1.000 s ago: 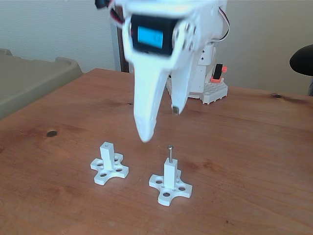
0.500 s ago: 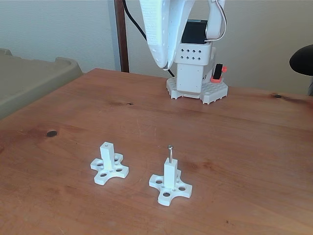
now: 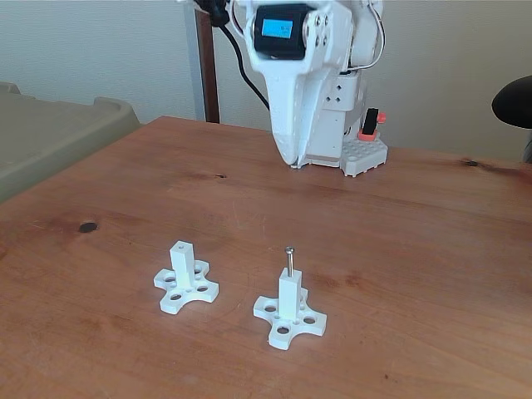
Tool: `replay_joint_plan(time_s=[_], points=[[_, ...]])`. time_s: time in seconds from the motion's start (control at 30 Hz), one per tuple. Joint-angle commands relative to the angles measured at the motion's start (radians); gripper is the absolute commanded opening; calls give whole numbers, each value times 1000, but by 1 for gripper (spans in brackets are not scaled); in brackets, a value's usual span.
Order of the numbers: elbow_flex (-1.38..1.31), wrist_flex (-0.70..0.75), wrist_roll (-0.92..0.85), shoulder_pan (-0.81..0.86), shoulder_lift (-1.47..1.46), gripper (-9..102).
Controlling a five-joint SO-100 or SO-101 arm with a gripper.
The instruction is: Grab the screw and set it in the hole.
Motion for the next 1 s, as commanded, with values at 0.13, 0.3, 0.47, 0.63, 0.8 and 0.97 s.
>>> replay_joint_plan(time_s=[0.13,0.3,0.47,0.63,0.8,0.97], points=[[169,-40,-6,-14,252,-4],[261,-41,-8,-14,399,-4],[353,-35,-26,9,552,-4],[419,23,-52,32,696,-4],[436,95,-61,34,815,-4],[439,103,-52,41,828,-4]])
